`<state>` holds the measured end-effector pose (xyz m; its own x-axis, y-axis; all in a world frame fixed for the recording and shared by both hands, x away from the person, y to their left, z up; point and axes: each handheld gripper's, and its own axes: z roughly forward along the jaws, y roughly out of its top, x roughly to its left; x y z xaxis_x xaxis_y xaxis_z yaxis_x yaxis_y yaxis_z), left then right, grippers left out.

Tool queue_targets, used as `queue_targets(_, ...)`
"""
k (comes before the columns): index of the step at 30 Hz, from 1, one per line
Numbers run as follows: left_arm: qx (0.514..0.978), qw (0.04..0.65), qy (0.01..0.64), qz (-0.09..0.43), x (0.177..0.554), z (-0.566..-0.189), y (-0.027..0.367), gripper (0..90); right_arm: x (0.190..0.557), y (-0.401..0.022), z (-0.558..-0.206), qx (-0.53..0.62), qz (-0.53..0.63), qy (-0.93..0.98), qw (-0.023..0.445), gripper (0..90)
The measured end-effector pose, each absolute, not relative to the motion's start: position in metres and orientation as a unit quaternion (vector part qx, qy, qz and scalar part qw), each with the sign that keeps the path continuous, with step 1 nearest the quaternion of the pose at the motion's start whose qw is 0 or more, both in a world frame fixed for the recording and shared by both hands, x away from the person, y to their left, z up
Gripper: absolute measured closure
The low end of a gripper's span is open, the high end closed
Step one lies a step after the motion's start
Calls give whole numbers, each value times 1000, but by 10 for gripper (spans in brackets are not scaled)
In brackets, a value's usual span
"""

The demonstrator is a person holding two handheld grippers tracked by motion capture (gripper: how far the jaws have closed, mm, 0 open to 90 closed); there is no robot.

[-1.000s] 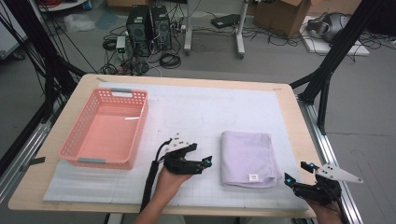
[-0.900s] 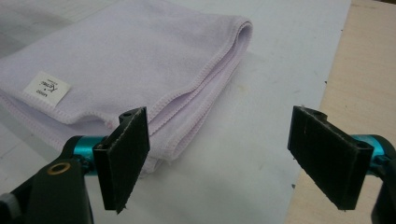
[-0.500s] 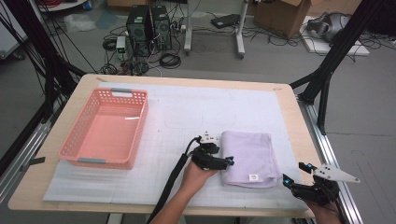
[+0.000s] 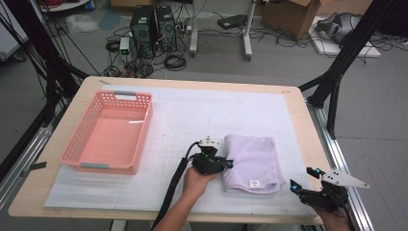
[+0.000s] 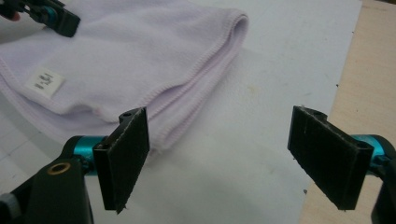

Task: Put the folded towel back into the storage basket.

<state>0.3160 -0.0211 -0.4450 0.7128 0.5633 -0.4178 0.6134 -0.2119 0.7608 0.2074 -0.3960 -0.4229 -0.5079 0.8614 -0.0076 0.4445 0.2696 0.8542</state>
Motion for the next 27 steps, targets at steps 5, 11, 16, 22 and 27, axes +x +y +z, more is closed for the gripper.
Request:
queue_targets(5,764,510,396,-19,315,-445,21,768,208,-393,-423,430,423,760,244,200)
queue_targets(11,755,510,412,-4,314,-447,64,770,209,-389,-424,425,419,764,244,201)
queue_targets(16,745,512,428,2,316,-451,67,696,210,-387,-424,425,420,765,241,200)
queue_targets(22,743,488,458,-2,324,-454,49,383,210,-385,-425,424,420,767,237,200)
queue_targets(27,749,483,453,13,324,-454,39,564,210,-387,-425,426,423,764,237,200)
